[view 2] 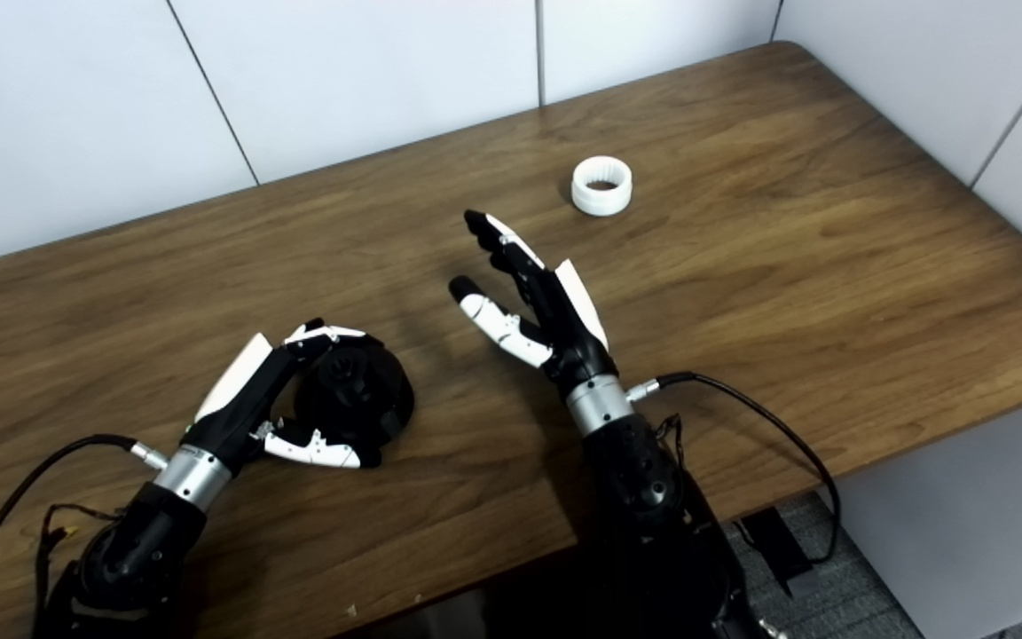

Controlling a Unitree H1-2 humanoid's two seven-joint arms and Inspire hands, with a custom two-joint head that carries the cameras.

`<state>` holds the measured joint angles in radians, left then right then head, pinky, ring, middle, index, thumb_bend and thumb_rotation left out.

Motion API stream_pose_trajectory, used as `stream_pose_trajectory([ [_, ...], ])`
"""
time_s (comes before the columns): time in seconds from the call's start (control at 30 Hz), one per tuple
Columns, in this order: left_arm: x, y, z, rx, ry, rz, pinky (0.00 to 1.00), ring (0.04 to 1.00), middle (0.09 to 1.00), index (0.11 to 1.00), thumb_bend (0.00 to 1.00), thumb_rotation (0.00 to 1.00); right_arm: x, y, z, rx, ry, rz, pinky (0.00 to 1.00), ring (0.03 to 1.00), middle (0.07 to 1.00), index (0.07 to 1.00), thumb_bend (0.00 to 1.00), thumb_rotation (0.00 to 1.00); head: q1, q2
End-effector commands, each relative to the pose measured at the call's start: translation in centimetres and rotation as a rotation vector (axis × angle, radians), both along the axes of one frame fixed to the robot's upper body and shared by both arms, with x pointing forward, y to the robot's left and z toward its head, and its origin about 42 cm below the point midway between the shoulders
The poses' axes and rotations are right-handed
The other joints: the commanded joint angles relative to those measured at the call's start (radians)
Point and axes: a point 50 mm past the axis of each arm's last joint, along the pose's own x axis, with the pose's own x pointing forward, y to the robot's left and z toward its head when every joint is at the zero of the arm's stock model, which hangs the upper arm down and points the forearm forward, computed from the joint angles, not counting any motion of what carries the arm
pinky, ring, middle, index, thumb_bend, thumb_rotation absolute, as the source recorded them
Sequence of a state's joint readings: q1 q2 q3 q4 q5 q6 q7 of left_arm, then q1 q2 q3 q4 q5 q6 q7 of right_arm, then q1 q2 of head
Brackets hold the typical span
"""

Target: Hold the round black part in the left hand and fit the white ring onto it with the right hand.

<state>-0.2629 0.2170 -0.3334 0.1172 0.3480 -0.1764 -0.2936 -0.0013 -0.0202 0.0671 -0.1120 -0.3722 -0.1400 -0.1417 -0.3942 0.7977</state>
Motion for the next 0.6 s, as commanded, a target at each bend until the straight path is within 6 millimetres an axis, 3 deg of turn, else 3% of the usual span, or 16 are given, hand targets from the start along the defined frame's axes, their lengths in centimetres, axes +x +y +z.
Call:
stream_pose_trajectory([
  [0.0, 0.6, 0.3, 1.5, -0.016, -0.069, -0.004, 1.0, 0.849, 0.693, 0.688, 0.96, 0.14, 0.2, -1.0, 0.1, -0.141, -0.051, -0.057, 0.73, 0.784, 0.801, 0.826, 0.58, 0.36, 0.0, 0.0],
  [0.17, 0.6, 0.1, 1.4, -0.022, -0.066, 0.0, 1.0, 0.851, 0.702, 0.687, 0.97, 0.14, 1.8, -3.7, 3.0, -0.338, -0.174, -0.121, 0.72, 0.777, 0.785, 0.813, 0.6, 0.32, 0.004, -0.003],
  [0.33, 0.5, 0.2, 1.3, -0.022, -0.067, -0.001, 1.0, 0.853, 0.693, 0.691, 0.96, 0.14, 2.9, -6.4, 4.9, -0.486, -0.216, -0.149, 0.71, 0.79, 0.808, 0.813, 0.61, 0.38, 0.007, -0.005],
  [0.4, 0.5, 0.2, 1.3, -0.023, -0.067, 0.0, 1.0, 0.847, 0.694, 0.689, 0.97, 0.14, 3.2, -7.5, 5.6, -0.533, -0.212, -0.156, 0.7, 0.81, 0.827, 0.825, 0.61, 0.45, 0.005, -0.006],
  [0.57, 0.6, 0.3, 1.1, -0.023, -0.065, 0.003, 1.0, 0.843, 0.698, 0.688, 0.97, 0.14, 3.7, -9.0, 6.5, -0.617, -0.187, -0.176, 0.72, 0.847, 0.851, 0.834, 0.62, 0.53, 0.005, -0.011],
])
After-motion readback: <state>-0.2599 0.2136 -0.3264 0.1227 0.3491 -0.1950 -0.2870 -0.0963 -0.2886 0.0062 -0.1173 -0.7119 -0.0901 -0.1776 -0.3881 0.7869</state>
